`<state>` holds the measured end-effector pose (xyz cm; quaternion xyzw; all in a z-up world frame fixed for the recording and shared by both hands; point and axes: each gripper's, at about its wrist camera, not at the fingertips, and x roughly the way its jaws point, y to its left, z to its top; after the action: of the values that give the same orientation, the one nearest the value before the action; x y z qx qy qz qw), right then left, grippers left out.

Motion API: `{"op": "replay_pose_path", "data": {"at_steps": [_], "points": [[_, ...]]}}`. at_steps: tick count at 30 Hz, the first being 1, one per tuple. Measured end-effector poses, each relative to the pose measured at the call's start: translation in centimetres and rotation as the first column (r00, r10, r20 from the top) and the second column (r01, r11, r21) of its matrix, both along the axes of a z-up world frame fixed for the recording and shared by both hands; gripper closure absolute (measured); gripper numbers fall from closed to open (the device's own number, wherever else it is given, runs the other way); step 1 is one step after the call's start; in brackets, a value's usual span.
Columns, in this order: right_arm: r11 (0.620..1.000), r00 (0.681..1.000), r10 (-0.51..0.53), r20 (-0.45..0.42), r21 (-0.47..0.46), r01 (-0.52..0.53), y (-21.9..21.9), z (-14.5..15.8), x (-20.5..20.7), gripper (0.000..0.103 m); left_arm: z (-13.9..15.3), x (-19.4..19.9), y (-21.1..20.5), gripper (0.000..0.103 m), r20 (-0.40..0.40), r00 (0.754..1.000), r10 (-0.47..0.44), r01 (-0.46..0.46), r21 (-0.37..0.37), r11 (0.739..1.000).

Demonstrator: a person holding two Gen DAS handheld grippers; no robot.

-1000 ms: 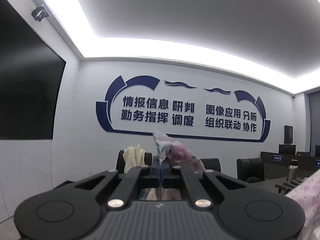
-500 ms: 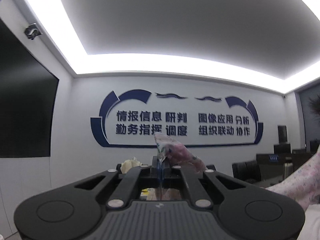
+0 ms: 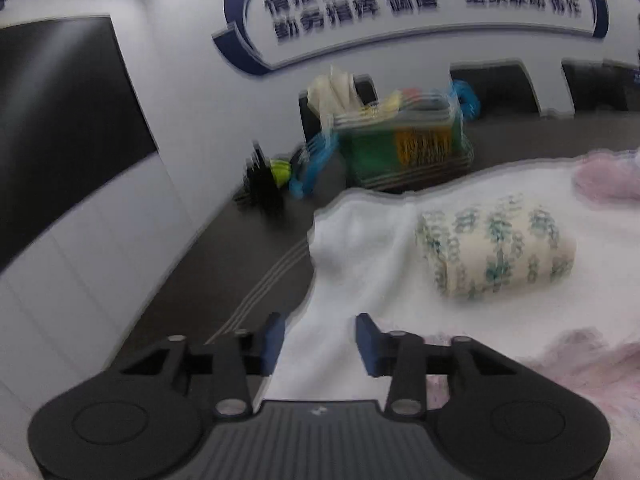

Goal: Fold clothes
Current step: 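Lift the pink floral dress with both grippers and shake it out, then lay the pink floral dress flat on the towel and open both grippers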

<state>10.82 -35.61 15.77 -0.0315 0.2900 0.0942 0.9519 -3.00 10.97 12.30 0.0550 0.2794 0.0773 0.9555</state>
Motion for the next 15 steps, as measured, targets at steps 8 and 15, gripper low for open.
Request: {"op": "replay_pose_path", "data": {"at_steps": [8,15], "points": [[0.997,0.996,0.076,0.047,-0.022,-0.075,-1.1,-4.3,-10.9,0.023,-4.2,-8.8,-3.6,0.031,0.067,0.919,-0.389,0.391,-0.288,0.874],[0.989,0.989,0.148,-0.013,-0.004,-0.148,-0.3,-6.4,-17.0,0.023,-5.5,-6.5,-9.6,0.033,-0.049,0.835,-0.548,0.534,-0.167,0.829]]}}
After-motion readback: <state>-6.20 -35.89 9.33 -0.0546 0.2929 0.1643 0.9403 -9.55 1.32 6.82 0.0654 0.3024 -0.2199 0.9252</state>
